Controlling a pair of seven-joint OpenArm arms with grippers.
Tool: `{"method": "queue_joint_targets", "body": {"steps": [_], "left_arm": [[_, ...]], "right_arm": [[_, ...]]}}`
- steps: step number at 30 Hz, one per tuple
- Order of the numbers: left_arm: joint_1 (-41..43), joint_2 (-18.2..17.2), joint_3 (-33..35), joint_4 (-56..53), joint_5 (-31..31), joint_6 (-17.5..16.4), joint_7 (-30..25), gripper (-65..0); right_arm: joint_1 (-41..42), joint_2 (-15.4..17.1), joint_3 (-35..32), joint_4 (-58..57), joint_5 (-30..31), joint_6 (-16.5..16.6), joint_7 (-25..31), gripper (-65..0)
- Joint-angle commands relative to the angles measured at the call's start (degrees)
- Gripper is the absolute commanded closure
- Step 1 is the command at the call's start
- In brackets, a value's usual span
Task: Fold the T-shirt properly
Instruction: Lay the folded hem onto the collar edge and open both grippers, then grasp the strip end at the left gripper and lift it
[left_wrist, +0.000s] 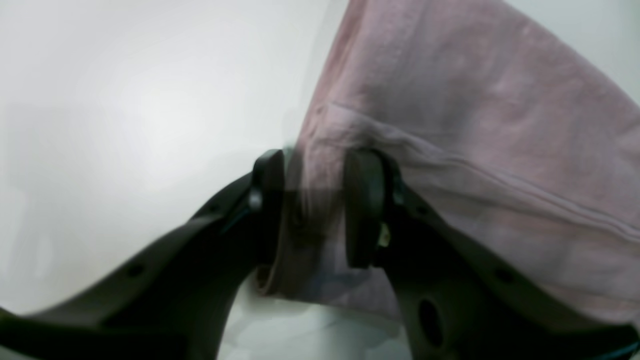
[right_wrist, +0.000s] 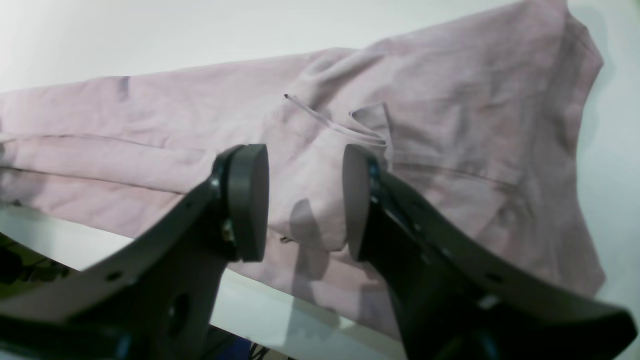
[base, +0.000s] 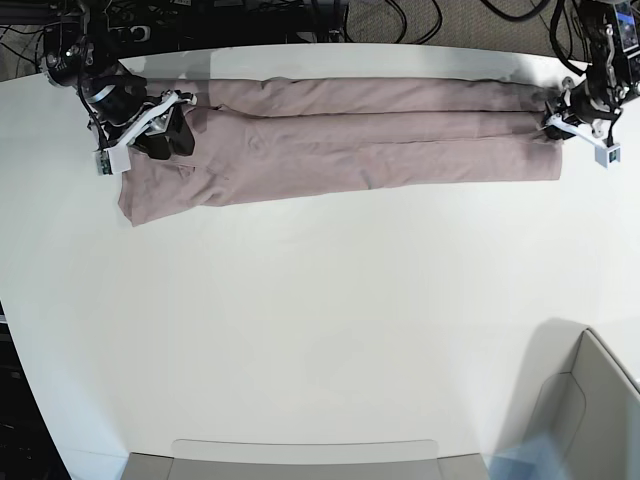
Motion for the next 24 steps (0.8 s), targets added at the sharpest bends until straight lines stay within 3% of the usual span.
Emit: {"method": "queue_joint_targets", "body": {"steps": [1,6,12,15,19,21,24], "left_arm": [[-0.23,-1.60,0.05,0.29,-0.25,-0.18,-1.24,-21.6],[-0.23,-2.13,1.37,-0.58,-0.16,-0.18,-2.12,-21.5],[0.03,-2.22,11.22,-0.23,-0.16,-0.18,-3.79,-21.4],[0.03,-2.39,15.26,-0.14,-0.16,-0.53,-4.14,-18.0],[-0.23,-2.13,15.35,-1.99,-0.16,-8.09,-3.79,-6.3],[-0.41,-2.13,14.65,-4.89,-0.08,-8.53,-3.27,0.0],[-2.34,-2.13,11.57,-10.87,-0.08,-9.94,-3.09,0.0]], "right_arm": [[0.19,0.65,0.38,0.92,0.55,0.35,1.32,-24.7],[0.19,0.65,0.38,0.92,0.55,0.35,1.32,-24.7],[0.28,0.65,0.38,0.92,0.55,0.35,1.32,-24.7],[0.28,0.65,0.38,0.92,0.55,0.35,1.32,-24.7],[0.28,0.65,0.65,0.92,0.55,0.35,1.32,-24.7],[0.28,0.65,0.65,0.92,0.55,0.35,1.32,-24.7],[0.28,0.65,0.74,0.92,0.55,0.35,1.32,-24.7]]}}
